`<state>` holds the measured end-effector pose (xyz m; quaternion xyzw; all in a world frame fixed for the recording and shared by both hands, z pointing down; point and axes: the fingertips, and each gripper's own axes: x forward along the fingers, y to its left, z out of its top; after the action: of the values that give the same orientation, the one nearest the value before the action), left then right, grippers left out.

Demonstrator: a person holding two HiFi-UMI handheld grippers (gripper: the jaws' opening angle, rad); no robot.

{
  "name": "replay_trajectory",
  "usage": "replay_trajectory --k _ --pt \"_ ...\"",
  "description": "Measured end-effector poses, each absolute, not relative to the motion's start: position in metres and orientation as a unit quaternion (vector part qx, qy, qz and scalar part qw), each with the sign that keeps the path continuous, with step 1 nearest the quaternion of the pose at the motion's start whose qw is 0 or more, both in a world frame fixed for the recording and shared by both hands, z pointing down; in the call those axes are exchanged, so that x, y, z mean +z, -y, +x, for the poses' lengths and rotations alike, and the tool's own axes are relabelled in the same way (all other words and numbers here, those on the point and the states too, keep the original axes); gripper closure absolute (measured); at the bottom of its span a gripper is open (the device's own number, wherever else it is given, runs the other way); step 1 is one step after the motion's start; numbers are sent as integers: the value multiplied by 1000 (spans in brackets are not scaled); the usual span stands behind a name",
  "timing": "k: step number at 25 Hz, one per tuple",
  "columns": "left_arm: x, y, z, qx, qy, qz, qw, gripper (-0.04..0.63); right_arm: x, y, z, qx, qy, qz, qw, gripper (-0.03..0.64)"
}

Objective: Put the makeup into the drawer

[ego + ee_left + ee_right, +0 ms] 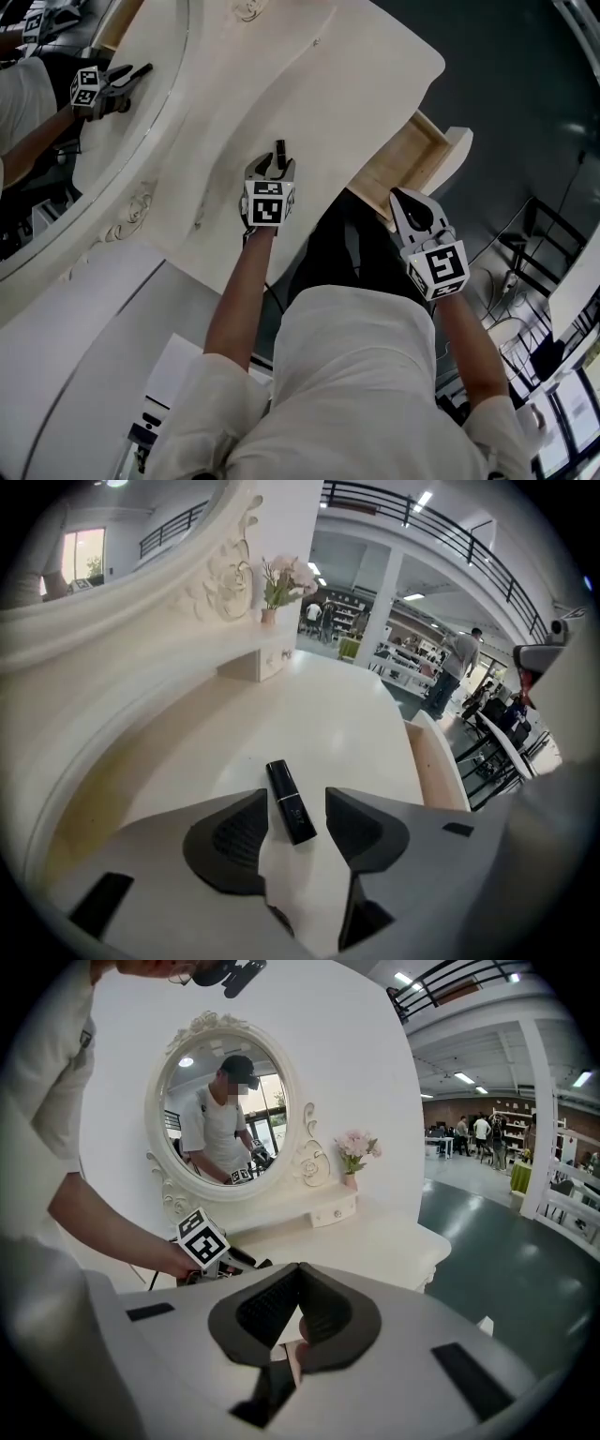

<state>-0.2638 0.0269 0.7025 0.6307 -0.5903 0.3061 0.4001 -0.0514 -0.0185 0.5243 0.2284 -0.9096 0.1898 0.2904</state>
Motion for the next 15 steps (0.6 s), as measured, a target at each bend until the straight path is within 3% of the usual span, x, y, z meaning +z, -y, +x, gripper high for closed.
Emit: replay_trajectory --k 7,15 --pt "720 -29 -268 327 597 601 418 391 528 19 -44 196 907 234 291 593" --pt "724 -30 -272 345 603 592 407 488 527 18 -41 193 908 235 289 592"
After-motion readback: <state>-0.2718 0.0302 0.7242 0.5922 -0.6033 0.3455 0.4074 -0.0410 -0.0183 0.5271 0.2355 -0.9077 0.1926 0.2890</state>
